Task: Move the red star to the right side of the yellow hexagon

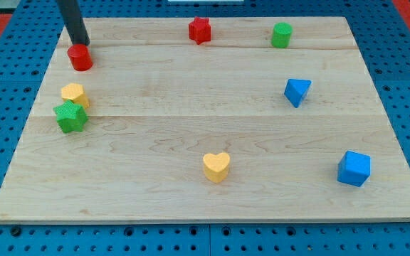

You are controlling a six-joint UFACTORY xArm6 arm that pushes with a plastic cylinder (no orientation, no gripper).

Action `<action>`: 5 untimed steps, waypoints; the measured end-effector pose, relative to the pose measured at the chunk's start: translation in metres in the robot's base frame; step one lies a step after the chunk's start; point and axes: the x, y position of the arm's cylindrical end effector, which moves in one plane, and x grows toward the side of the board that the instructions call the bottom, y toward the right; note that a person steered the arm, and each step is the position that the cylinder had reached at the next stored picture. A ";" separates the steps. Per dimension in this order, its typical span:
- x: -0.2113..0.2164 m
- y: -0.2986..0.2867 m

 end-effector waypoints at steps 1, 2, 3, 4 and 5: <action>0.029 0.026; 0.046 0.037; 0.018 0.134; -0.005 0.244; -0.063 0.304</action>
